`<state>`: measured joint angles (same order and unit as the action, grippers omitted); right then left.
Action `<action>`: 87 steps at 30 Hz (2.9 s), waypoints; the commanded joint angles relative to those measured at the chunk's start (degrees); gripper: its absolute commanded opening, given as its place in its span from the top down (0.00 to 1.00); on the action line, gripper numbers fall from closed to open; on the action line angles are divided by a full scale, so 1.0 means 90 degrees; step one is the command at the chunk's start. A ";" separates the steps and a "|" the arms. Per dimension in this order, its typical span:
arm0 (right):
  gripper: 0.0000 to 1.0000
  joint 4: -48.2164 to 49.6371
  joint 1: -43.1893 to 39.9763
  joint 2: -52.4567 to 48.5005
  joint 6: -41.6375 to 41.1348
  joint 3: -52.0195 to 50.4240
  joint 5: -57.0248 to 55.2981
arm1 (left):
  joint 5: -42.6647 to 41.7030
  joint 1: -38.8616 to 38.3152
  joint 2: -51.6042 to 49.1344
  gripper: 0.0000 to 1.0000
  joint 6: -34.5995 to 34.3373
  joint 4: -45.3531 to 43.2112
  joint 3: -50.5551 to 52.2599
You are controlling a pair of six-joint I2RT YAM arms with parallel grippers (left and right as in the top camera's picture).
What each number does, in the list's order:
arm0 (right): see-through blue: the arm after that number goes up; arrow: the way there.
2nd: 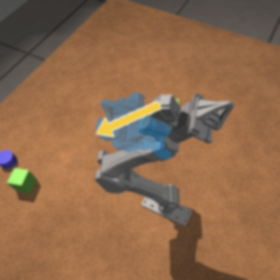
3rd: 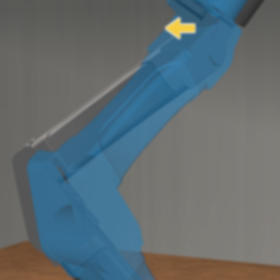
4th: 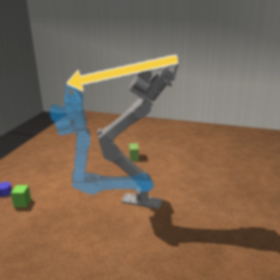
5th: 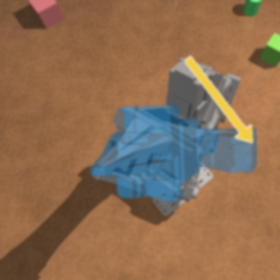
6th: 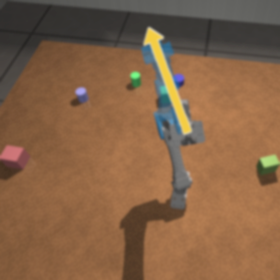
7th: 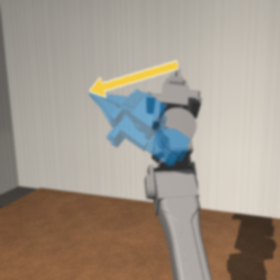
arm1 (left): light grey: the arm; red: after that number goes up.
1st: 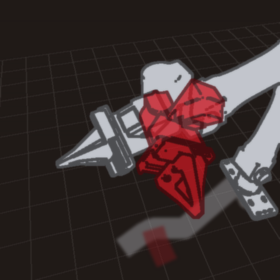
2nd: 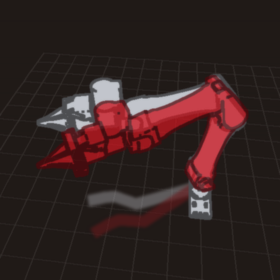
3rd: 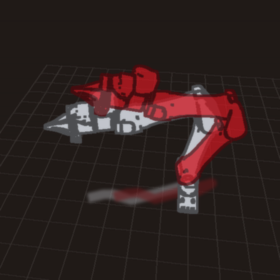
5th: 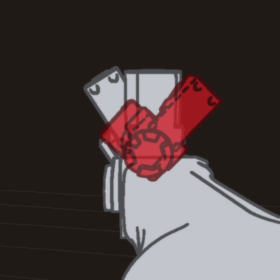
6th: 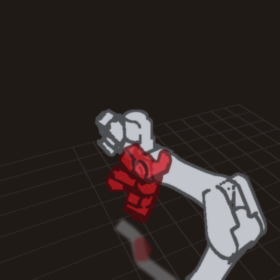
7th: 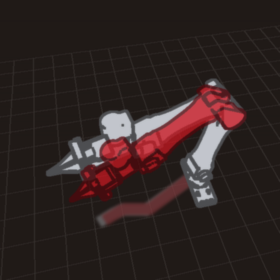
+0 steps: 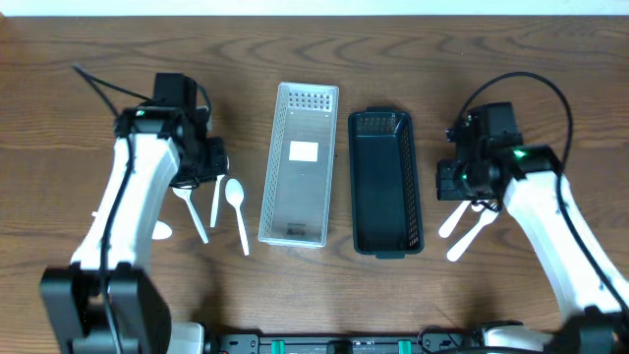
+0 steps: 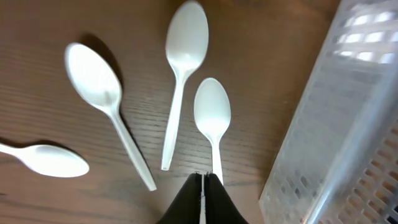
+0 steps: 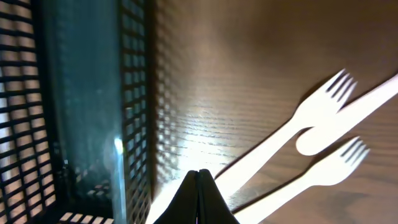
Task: Pack container
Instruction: 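Move both grippers inward to the inner edges of the two baskets, then push the grey basket and black tray together with both grippers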
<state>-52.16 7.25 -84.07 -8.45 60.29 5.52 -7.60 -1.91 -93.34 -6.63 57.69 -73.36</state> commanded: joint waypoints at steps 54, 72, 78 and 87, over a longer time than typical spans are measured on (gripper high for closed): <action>0.88 0.0539 -0.0046 -0.0959 0.0466 0.0078 0.2436 | -0.0874 -0.1763 -0.1030 0.94 0.0019 0.1632 0.0007; 0.89 0.0554 -0.0046 -0.0959 0.0469 0.0078 0.2358 | -0.0891 -0.2013 -0.1020 0.94 0.0039 0.1559 0.0007; 0.88 0.0559 -0.0046 -0.0959 0.0471 0.0078 0.2263 | -0.0889 -0.1858 -0.0984 0.94 0.0039 0.1464 0.0000; 0.83 0.1098 -0.0046 -0.0959 0.0471 0.0078 0.2324 | -0.0889 -0.1819 -0.0981 0.94 0.0039 0.1469 0.0000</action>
<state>-43.40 7.27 -92.64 -4.05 60.29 25.71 -15.09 -18.52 -102.02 -6.61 70.65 -73.36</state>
